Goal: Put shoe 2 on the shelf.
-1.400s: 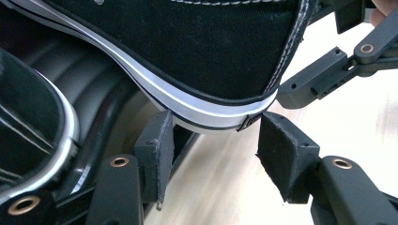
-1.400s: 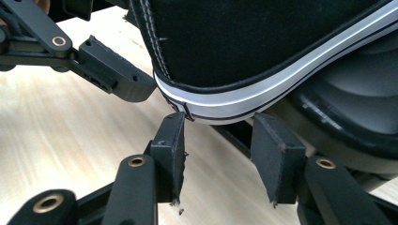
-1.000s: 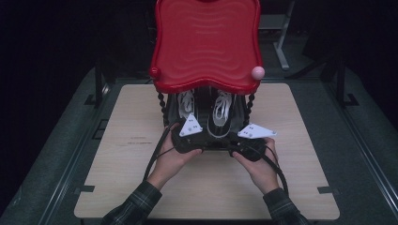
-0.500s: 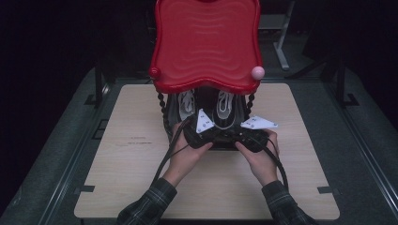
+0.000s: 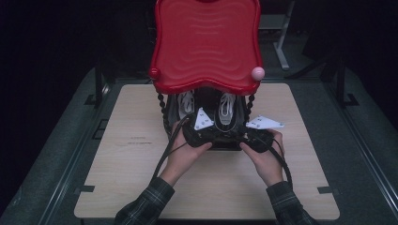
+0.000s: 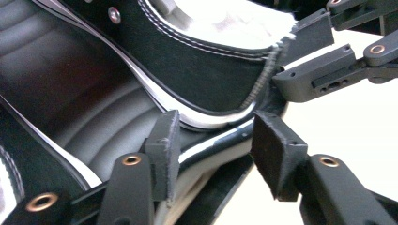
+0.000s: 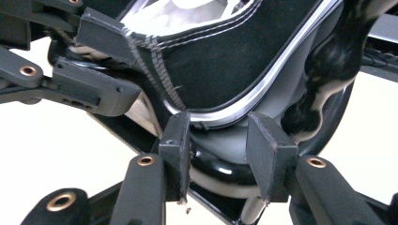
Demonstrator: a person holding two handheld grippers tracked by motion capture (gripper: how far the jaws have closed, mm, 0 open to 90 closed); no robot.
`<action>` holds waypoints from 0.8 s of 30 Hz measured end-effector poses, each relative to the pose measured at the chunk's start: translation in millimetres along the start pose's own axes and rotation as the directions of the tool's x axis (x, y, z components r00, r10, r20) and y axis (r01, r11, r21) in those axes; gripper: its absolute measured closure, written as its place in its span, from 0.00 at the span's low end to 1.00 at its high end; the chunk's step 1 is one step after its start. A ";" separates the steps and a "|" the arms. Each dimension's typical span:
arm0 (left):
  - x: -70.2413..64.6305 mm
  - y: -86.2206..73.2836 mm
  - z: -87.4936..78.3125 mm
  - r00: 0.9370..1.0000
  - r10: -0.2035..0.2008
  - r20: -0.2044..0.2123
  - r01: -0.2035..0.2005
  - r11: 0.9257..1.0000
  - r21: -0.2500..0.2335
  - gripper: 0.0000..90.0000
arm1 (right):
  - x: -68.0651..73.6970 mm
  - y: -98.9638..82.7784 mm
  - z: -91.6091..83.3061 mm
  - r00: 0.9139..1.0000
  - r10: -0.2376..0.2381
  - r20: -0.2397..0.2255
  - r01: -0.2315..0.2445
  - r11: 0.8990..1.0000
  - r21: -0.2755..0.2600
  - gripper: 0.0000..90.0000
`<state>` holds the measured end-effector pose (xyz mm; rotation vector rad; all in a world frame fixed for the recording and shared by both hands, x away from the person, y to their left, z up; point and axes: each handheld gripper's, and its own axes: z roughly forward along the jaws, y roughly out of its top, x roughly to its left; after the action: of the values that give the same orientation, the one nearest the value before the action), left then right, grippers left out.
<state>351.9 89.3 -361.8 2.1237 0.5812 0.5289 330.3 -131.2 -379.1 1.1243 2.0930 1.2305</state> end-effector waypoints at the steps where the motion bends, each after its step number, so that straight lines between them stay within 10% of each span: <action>1: -0.8 -0.6 -2.7 1.000 -0.004 0.003 0.004 1.000 0.002 0.56 | 0.2 -0.9 -1.8 1.000 0.000 -0.005 0.000 1.000 -0.004 0.65; 13: -5.4 -22.3 -46.6 0.992 -0.058 0.111 0.058 0.998 0.001 0.42 | 2.2 -17.8 -27.6 0.996 -0.021 -0.083 0.021 1.000 -0.001 0.49; 24: 0.2 -61.8 -86.7 0.993 -0.081 0.080 0.079 0.997 0.019 0.35 | -8.4 -39.1 -44.2 0.996 -0.037 -0.084 0.039 0.999 0.017 0.34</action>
<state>290.5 176.3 -364.7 2.1166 0.6235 0.3928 287.0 -170.2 -391.5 1.0525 2.1813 1.2631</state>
